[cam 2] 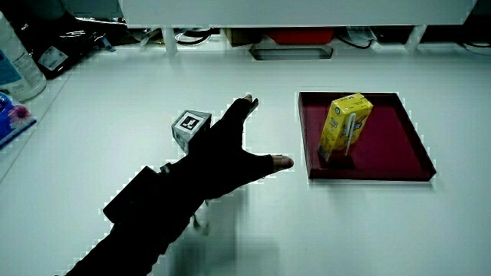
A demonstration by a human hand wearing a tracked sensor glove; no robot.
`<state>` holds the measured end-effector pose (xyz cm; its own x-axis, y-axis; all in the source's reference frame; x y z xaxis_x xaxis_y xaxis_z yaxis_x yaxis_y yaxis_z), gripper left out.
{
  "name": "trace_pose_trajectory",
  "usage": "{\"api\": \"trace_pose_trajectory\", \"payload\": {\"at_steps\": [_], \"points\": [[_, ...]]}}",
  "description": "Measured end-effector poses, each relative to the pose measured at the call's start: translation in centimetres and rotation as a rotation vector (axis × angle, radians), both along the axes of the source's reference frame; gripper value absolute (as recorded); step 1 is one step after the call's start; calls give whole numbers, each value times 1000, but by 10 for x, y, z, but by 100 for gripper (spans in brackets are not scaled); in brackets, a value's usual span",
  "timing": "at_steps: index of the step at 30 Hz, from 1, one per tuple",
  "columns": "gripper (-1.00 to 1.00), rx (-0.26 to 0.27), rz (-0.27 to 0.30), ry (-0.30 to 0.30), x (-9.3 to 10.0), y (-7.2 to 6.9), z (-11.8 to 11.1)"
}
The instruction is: Pick ice redtea
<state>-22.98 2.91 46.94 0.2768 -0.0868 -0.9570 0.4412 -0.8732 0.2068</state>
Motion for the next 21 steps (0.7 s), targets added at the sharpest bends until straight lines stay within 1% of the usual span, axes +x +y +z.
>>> {"api": "trace_pose_trajectory", "payload": {"at_steps": [1, 3, 5, 6, 7, 10, 11, 12, 13, 16, 17, 18, 19, 20, 21], "points": [[0, -3, 3, 2, 2, -2, 3], [0, -38, 0, -86, 4, -5, 11], [0, -43, 1, -40, 14, -10, 11], [0, -58, -7, -3, 20, -12, 7], [0, -60, -2, -42, 21, -13, 12], [0, -81, -2, -11, 34, -19, 12], [0, -99, -15, 0, 39, -20, 11], [0, -92, -3, -7, 40, -22, 15], [0, -105, -5, -2, 44, -24, 15], [0, -123, -8, -15, 53, -29, 22], [0, -136, -17, 23, 59, -30, 20], [0, -145, -22, 5, 62, -32, 22], [0, -166, -21, 17, 66, -33, 22], [0, -153, -16, 32, 70, -35, 24], [0, -144, -11, 16, 72, -37, 29]]}}
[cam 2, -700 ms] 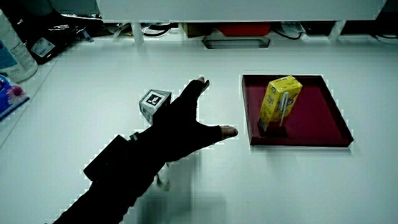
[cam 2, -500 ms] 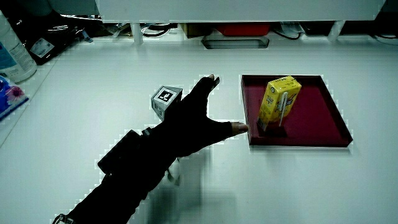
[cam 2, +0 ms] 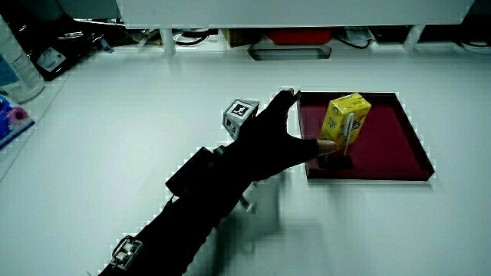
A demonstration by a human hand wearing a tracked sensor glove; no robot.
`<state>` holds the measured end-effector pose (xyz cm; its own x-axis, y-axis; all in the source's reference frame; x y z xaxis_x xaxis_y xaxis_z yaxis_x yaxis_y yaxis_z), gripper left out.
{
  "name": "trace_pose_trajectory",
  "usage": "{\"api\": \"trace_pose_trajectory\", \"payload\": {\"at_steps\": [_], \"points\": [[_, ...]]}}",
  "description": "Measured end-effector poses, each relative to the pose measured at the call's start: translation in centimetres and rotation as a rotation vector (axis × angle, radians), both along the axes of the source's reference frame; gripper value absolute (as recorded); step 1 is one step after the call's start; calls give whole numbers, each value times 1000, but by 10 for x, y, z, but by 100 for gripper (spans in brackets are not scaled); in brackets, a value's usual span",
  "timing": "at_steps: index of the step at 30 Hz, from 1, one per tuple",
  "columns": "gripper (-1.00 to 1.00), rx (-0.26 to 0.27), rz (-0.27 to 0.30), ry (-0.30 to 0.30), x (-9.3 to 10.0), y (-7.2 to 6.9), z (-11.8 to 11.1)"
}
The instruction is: Pick ice redtea
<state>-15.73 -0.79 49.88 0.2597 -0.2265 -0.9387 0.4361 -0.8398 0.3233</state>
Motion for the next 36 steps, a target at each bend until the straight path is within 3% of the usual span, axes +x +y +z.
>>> {"api": "trace_pose_trajectory", "payload": {"at_steps": [4, 7, 10, 18, 22, 29, 32, 36], "points": [[0, 4, 7, 29, 14, -6, 5], [0, -9, 11, 4, 22, -11, 8], [0, 11, 7, 47, 30, -15, 8], [0, 15, -2, 67, 38, -18, 16], [0, 33, -39, 79, 36, -18, 16], [29, 72, -100, 72, 33, -17, 17], [42, 78, -120, 39, 32, -16, 18], [58, 101, -149, 58, 31, -16, 17]]}}
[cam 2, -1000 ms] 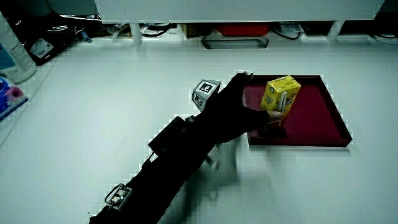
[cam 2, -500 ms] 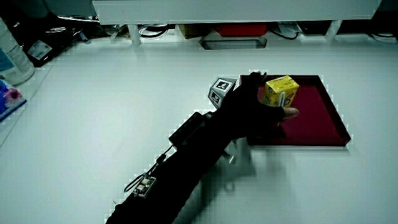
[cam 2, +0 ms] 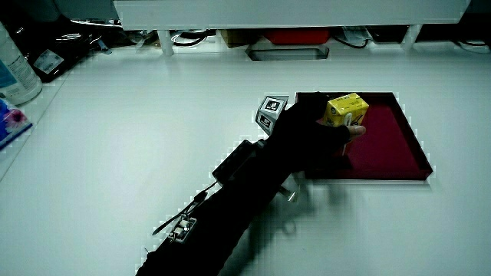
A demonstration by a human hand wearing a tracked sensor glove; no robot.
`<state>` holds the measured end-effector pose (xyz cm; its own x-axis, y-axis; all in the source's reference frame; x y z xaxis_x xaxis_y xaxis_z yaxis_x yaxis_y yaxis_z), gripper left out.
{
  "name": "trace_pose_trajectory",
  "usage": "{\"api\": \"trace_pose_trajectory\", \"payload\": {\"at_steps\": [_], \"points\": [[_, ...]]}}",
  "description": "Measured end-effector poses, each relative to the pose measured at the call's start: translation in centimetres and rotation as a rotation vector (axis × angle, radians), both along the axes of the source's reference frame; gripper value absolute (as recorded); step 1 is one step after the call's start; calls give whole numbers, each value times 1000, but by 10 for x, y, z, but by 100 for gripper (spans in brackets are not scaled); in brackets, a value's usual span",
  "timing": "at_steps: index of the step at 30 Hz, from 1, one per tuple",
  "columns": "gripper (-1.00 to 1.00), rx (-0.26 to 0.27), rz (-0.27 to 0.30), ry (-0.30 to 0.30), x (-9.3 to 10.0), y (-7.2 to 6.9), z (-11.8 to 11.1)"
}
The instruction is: Pick ice redtea
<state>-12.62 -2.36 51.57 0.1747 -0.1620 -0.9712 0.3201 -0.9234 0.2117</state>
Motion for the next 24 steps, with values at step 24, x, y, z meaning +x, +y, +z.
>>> {"api": "trace_pose_trajectory", "payload": {"at_steps": [24], "points": [[100, 70, -52, 65, -12, 3, -28]]}}
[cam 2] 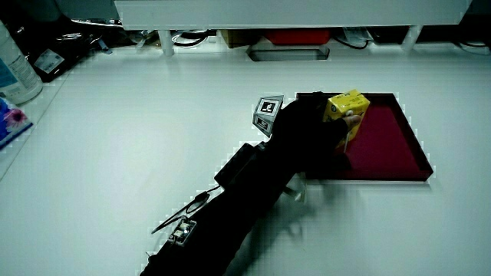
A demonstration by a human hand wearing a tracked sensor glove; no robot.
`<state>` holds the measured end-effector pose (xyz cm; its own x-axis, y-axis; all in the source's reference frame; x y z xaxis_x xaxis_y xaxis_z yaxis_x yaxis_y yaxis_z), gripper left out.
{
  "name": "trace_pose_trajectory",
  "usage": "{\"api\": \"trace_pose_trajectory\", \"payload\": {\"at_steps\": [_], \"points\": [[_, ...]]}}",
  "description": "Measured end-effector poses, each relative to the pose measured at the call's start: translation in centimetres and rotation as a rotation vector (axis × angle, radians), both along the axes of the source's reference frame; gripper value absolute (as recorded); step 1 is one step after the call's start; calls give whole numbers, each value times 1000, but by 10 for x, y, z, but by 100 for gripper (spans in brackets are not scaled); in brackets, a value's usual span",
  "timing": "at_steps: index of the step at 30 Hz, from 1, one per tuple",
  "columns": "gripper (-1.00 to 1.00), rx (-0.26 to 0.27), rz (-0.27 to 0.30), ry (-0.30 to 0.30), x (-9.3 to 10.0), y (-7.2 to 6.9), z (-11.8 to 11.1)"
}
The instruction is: Pick ice redtea
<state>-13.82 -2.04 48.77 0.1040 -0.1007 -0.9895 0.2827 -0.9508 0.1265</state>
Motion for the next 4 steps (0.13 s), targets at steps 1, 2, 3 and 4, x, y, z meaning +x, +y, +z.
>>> {"api": "trace_pose_trajectory", "payload": {"at_steps": [1, 2, 3, 4], "points": [[100, 4, -4, 14, -2, 0, -5], [100, 24, -7, 31, -5, -1, -9], [100, -1, -6, 26, -7, -1, -14], [100, 7, -12, 28, -11, -1, -17]]}}
